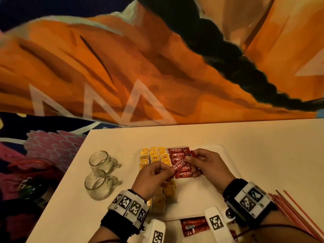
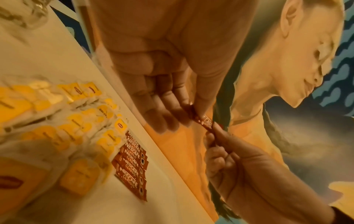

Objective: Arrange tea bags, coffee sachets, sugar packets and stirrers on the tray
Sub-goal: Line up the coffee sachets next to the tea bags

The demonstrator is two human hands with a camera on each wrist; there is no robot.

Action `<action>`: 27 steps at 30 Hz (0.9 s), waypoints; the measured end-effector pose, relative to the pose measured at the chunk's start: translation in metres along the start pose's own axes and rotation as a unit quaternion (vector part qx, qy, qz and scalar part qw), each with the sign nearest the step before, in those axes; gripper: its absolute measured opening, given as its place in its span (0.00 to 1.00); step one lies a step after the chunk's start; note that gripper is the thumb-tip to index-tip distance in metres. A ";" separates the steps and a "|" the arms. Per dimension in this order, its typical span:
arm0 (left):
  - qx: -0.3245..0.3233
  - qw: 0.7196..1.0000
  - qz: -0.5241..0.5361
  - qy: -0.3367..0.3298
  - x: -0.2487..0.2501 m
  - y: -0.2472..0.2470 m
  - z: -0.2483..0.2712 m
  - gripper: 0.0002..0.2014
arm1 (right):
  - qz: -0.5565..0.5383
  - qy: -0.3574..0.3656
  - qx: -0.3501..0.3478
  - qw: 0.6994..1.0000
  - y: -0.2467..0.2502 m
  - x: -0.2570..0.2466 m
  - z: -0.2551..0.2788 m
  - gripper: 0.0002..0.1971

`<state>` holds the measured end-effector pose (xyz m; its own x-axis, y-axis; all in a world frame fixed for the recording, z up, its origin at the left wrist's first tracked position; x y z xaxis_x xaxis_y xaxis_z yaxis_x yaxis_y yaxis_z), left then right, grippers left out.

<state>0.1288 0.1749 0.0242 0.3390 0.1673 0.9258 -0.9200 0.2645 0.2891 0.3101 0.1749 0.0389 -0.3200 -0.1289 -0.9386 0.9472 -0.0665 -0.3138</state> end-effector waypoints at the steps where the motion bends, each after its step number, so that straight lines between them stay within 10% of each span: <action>1: 0.000 1.000 0.017 0.005 0.001 0.000 0.002 0.04 | -0.002 -0.004 -0.004 1.000 -0.001 0.001 0.001 0.03; 9: 0.060 0.998 -0.020 0.001 0.000 0.011 -0.002 0.03 | 0.019 -0.025 0.000 1.000 0.008 0.008 0.005 0.07; 17: -0.016 0.999 -0.032 0.018 -0.017 -0.003 -0.005 0.02 | 0.083 -0.067 -0.023 0.994 0.037 0.035 0.003 0.08; 27: 0.038 0.988 -0.147 0.017 -0.067 0.010 -0.006 0.12 | 0.195 -0.154 0.132 0.960 0.107 0.081 -0.004 0.07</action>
<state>0.0980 0.1720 -0.0359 0.5999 0.1257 0.7901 -0.7918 0.2352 0.5637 0.3851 0.1609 -0.0712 0.0277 -0.4782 -0.8778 0.9705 -0.1974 0.1382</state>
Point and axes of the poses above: each hand's wrist, its own z-axis away from the middle knuckle, its own y-axis out of the back of the hand, x = y × z, the point moved 5 cm from there along -z, towards the middle knuckle, and after that the axes turned 15 degrees about -z, right-handed, at the moved point
